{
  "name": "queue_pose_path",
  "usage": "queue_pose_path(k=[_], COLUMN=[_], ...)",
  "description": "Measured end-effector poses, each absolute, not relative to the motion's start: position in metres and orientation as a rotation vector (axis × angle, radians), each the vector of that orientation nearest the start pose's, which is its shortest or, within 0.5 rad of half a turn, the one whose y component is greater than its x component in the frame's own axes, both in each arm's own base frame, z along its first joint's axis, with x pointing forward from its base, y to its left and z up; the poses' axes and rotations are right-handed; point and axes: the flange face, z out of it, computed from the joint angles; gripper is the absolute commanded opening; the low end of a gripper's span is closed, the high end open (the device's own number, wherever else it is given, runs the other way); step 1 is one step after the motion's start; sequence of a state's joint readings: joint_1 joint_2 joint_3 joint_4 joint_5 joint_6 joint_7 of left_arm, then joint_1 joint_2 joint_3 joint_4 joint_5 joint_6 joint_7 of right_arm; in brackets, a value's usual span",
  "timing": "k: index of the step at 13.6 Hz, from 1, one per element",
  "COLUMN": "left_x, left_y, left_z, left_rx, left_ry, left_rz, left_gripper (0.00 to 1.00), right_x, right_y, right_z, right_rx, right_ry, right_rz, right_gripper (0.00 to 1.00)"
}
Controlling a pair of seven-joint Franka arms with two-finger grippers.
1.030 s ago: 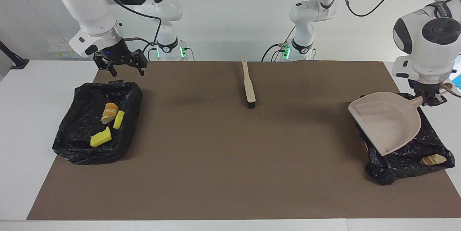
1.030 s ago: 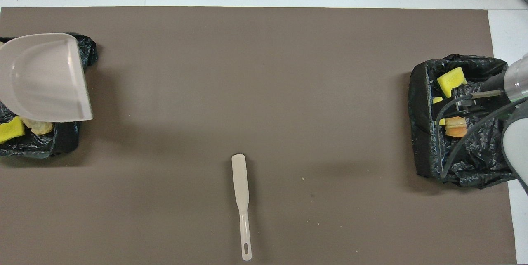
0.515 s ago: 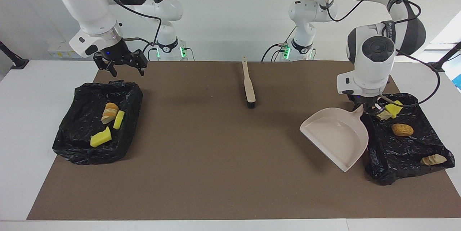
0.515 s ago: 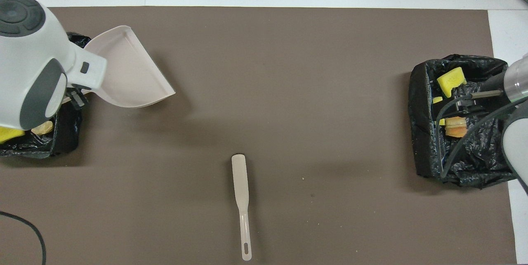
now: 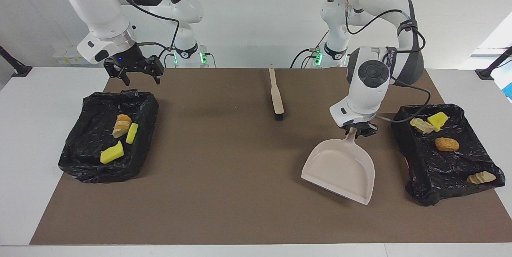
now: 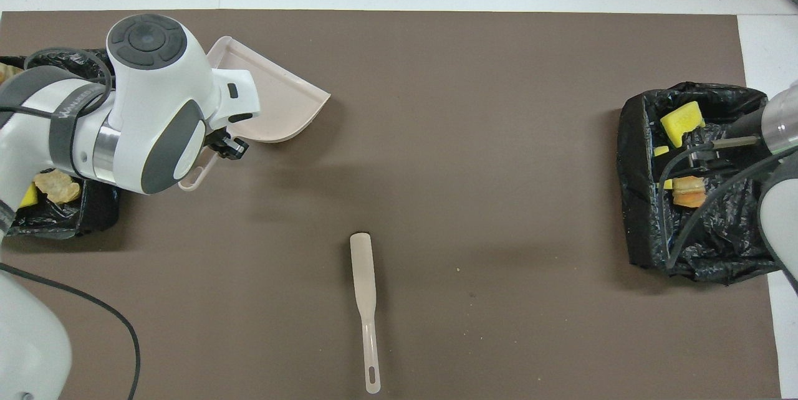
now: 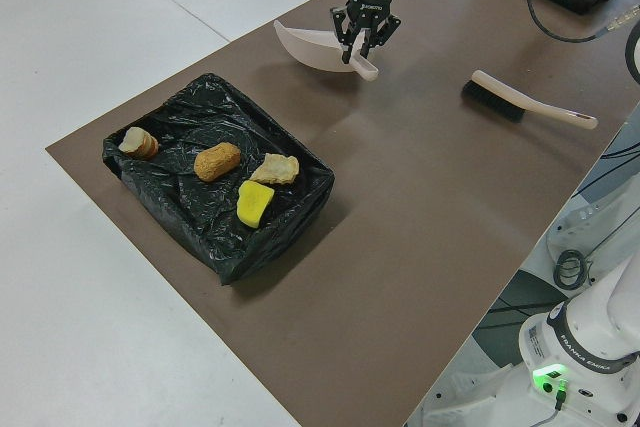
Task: Sweep and dump trash in bin
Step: 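Return the dustpan to the table center with the left gripper and release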
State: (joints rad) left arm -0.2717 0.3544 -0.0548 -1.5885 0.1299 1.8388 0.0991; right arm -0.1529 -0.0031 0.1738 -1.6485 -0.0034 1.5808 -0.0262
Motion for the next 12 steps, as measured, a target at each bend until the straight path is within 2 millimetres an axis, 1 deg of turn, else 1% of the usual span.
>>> queue_pose_path(k=[2, 5, 9, 12], left_x=[0.625, 0.622, 0.621, 0.616], left_y=[-0.222, -0.266, -0.307, -0.339], left_z=[0.431, 0.427, 0.422, 0.414], left_rx=[-3.01, -3.059, -3.103, -3.134], left_ry=[0.542, 0.361, 0.17, 0.097], left_rz=[0.094, 0.062, 0.033, 0.042], left_gripper=[0.0, 0.0, 0.0, 0.0], right_x=[0.551, 0.551, 0.551, 0.551], right_y=[0.011, 0.011, 0.011, 0.011], right_z=[0.59, 0.59, 0.59, 0.59], right_rx=[-3.143, -3.143, -3.143, -3.143], right_ry=[-0.074, -0.074, -0.074, -0.074], right_rz=[0.102, 0.102, 0.102, 0.102], right_gripper=[1.0, 1.0, 1.0, 1.0])
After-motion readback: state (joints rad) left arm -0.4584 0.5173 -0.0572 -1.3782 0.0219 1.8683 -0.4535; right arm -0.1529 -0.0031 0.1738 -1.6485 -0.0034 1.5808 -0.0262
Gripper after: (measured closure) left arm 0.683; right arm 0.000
